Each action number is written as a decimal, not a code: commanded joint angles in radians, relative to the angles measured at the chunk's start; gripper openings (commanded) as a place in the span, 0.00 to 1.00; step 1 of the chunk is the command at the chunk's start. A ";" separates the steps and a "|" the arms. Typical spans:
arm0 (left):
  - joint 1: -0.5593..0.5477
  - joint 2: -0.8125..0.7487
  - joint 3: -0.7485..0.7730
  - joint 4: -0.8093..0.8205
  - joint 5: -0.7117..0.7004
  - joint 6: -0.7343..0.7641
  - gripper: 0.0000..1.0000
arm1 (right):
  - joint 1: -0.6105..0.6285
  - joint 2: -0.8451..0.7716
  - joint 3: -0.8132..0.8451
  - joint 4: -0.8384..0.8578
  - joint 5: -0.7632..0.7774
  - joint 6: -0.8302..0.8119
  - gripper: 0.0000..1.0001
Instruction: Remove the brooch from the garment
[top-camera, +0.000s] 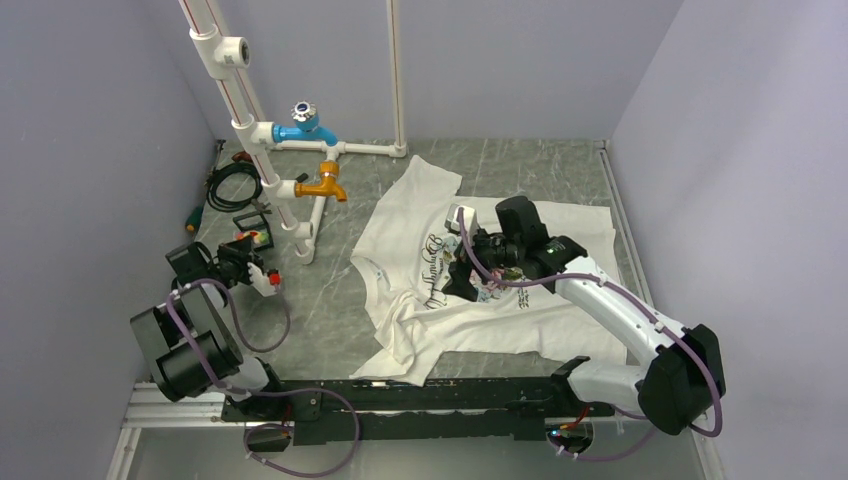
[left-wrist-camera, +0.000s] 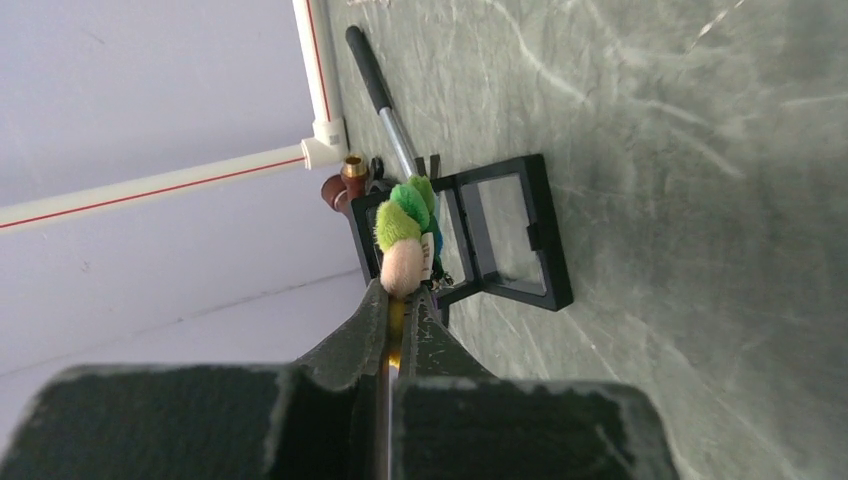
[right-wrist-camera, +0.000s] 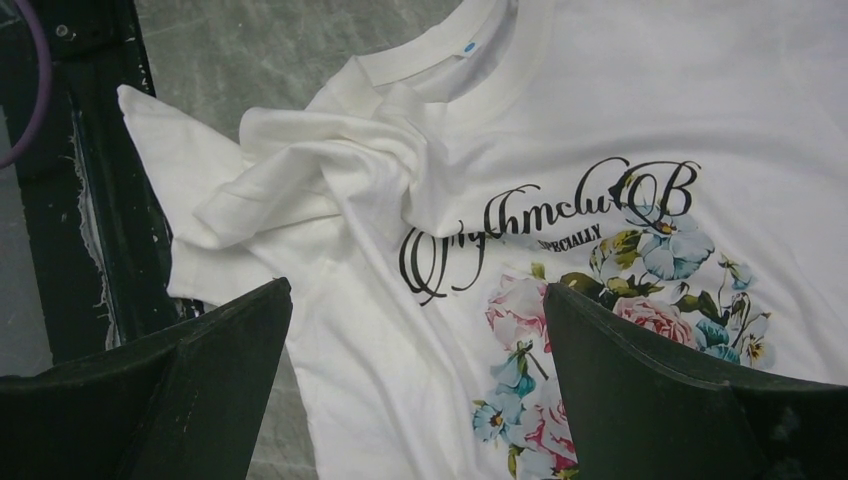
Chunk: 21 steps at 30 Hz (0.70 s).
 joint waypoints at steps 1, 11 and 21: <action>-0.009 0.066 0.065 0.109 -0.049 0.015 0.00 | -0.017 -0.001 -0.003 0.001 -0.029 -0.009 1.00; -0.045 0.175 0.152 0.141 -0.104 -0.015 0.00 | -0.044 0.012 0.001 -0.016 -0.054 -0.007 1.00; -0.076 0.213 0.169 0.095 -0.132 -0.006 0.00 | -0.087 0.017 0.007 -0.042 -0.073 -0.025 1.00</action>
